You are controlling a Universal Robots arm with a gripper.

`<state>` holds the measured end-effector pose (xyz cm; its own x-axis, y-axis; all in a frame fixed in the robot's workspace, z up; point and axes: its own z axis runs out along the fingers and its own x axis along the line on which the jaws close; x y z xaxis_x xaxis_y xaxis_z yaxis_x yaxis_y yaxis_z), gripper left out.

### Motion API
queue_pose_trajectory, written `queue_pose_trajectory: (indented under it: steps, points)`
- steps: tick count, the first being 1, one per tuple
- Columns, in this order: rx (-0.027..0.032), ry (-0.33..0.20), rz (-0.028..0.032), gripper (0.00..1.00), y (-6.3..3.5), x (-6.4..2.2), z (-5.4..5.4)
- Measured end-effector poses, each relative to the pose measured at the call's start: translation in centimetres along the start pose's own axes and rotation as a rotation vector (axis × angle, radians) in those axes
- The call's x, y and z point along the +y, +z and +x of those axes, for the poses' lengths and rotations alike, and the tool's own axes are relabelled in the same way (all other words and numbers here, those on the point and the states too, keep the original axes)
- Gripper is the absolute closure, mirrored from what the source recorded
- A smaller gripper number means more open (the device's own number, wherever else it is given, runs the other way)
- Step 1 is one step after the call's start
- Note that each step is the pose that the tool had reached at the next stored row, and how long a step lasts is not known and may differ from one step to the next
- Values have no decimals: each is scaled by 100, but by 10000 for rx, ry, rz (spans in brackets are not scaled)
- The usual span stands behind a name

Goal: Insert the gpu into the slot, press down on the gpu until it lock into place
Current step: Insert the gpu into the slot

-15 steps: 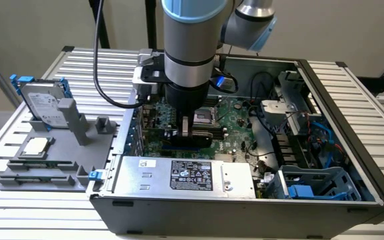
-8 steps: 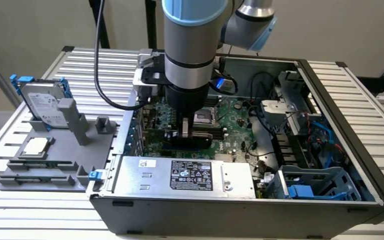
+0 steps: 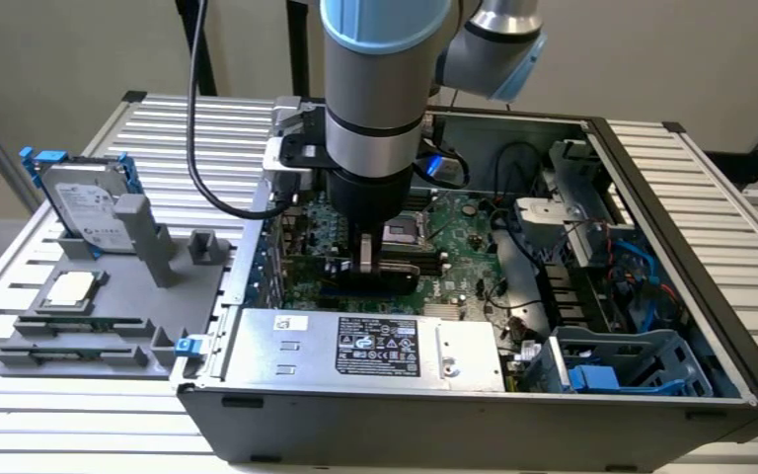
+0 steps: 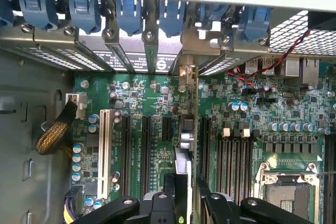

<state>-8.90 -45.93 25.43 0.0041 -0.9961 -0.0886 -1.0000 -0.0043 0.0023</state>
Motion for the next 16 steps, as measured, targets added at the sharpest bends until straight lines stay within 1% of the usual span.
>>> queue_pose_trajectory:
  steps: [6, 8, 10, 11, 16]
  points:
    - [1, 0, -1, 74, 0, 0, 0]
    - [-12, -2, 5, 73, 3, -1, -1]
    - [-2, 0, 1, 73, -20, 0, -2]
    - [1, 1, -2, 67, -50, 0, -4]
    - [2, 1, -9, 67, -273, 1, -24]
